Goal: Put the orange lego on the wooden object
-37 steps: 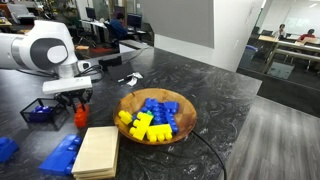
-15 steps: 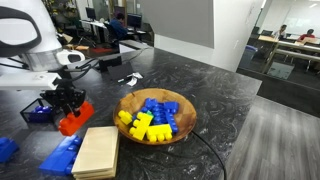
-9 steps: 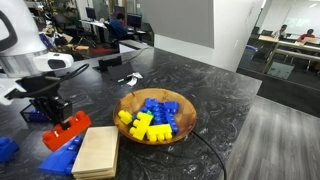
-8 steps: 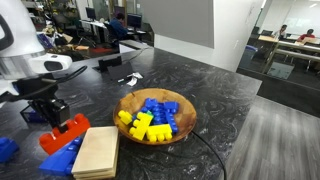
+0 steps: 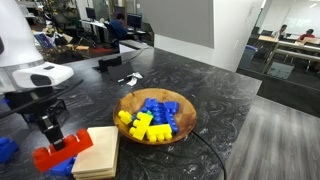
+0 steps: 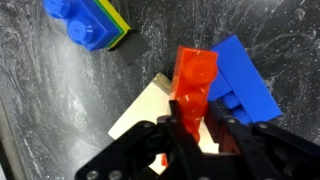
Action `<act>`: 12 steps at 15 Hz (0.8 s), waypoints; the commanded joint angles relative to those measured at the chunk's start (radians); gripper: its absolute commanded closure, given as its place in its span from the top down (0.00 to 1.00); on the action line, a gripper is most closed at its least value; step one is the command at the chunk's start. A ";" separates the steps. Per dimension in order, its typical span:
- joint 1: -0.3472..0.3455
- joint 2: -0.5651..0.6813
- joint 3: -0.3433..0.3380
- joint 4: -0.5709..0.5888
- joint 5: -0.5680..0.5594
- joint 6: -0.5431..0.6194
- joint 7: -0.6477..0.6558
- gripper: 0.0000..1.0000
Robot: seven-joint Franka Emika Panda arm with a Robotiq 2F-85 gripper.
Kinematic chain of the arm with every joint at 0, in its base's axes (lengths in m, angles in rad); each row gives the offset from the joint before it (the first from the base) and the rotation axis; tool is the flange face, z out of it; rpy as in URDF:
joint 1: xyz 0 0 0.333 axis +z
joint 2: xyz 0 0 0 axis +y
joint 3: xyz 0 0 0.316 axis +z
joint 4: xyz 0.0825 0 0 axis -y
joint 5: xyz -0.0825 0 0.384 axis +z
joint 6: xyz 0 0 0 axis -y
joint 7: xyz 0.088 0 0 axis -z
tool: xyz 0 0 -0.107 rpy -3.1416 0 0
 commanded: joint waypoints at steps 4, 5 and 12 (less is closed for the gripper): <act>-0.071 -0.033 0.003 -0.043 0.020 0.044 0.133 0.07; -0.079 -0.029 0.000 -0.046 0.025 0.050 0.146 0.07; -0.131 -0.009 -0.008 -0.062 0.017 0.150 0.267 0.07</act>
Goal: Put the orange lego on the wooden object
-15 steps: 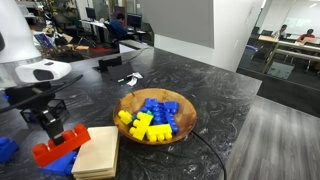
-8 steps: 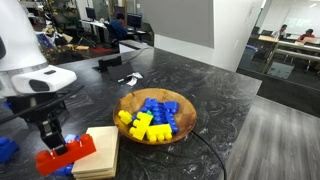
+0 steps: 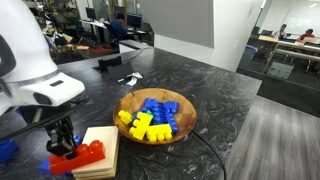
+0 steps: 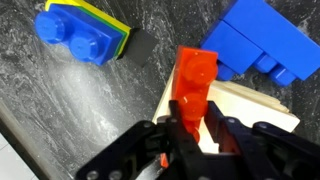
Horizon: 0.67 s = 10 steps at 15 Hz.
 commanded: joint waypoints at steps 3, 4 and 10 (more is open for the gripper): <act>-0.031 0.010 0.003 -0.018 0.002 0.099 0.063 0.07; -0.032 0.013 0.000 -0.022 0.005 0.114 0.066 0.07; -0.029 0.029 -0.014 -0.036 0.023 0.190 0.056 0.69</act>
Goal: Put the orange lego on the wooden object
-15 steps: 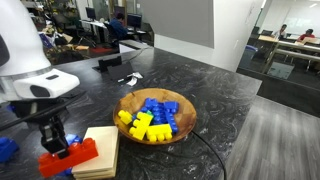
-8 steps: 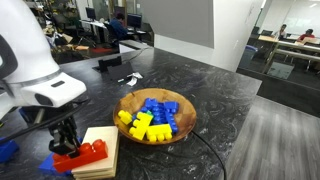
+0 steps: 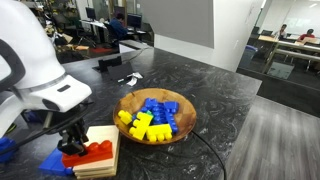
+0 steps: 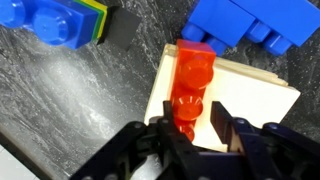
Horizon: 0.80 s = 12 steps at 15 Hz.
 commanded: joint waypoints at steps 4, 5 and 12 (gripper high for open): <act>0.000 -0.005 0.004 -0.016 0.018 0.069 -0.007 0.97; 0.006 -0.007 0.009 -0.012 0.011 0.063 -0.018 0.99; 0.026 -0.007 0.040 0.002 -0.004 0.037 -0.039 1.00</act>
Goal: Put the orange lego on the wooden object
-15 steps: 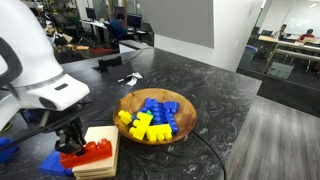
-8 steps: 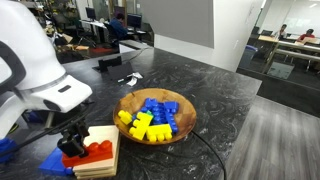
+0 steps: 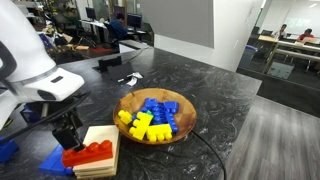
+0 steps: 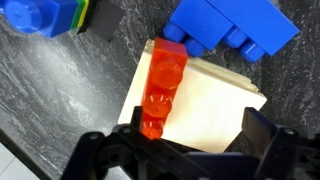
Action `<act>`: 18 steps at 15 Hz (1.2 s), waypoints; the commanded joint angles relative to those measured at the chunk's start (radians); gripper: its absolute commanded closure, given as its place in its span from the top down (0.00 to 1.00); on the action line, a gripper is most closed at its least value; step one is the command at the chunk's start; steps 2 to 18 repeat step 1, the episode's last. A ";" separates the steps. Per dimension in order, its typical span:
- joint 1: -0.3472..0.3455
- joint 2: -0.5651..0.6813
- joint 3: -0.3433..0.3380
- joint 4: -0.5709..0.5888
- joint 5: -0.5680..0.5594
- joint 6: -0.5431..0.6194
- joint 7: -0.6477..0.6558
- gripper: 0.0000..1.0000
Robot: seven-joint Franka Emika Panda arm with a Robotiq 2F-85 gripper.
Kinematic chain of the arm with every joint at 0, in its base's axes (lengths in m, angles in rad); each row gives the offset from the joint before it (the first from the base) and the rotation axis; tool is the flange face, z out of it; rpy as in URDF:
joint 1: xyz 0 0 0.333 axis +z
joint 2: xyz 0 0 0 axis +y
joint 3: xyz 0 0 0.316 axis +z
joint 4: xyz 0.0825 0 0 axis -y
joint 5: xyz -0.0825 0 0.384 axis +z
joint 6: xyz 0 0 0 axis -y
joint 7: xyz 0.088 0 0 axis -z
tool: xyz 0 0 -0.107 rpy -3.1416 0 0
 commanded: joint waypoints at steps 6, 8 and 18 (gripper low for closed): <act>-0.008 -0.001 0.006 0.002 0.005 -0.003 -0.006 1.00; -0.008 -0.001 0.006 0.002 0.005 -0.003 -0.006 1.00; -0.008 -0.001 0.006 0.002 0.005 -0.003 -0.006 1.00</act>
